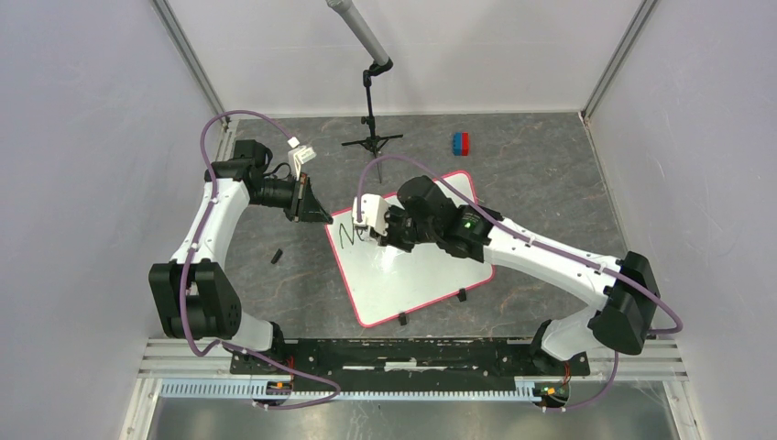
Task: Write a sentence on the whiteboard
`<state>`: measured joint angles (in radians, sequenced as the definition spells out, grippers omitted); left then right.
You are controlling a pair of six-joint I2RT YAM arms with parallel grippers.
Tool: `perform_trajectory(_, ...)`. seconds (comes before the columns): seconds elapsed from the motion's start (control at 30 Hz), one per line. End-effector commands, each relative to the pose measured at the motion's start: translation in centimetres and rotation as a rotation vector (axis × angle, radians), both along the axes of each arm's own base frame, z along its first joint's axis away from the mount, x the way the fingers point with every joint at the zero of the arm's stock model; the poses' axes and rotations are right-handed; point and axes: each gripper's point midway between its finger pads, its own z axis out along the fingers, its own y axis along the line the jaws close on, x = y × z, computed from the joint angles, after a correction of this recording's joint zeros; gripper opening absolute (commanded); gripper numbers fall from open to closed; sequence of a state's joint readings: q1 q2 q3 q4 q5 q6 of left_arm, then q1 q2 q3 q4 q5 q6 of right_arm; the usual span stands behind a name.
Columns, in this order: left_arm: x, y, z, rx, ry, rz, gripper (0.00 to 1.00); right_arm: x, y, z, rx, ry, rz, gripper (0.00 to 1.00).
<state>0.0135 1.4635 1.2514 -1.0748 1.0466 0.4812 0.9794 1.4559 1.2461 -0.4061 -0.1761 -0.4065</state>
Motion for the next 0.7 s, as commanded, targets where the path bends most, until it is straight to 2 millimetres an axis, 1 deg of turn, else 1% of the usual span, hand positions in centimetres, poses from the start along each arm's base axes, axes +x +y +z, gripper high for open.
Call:
perform_trajectory(0.0,-0.3,-0.6,0.0,-0.011,-0.006,-0.032,0.02,1.1,-0.9,1.3,0.007,-0.043,-0.057,0.00)
perform_trajectory(0.17,-0.3,-0.6,0.0,-0.012,-0.003,-0.032,0.02,2.3,-1.3,2.7,0.031,-0.059,-0.086,0.00)
perform_trajectory(0.47,-0.3,-0.6,0.0,-0.016,0.000,-0.033,0.02,1.8,-1.1,4.6,0.076,-0.066,-0.066,0.00)
perform_trajectory(0.67,-0.3,-0.6,0.0,-0.014,-0.003,-0.032,0.02,2.4,-0.8,4.9,0.085,-0.079,-0.074,0.00)
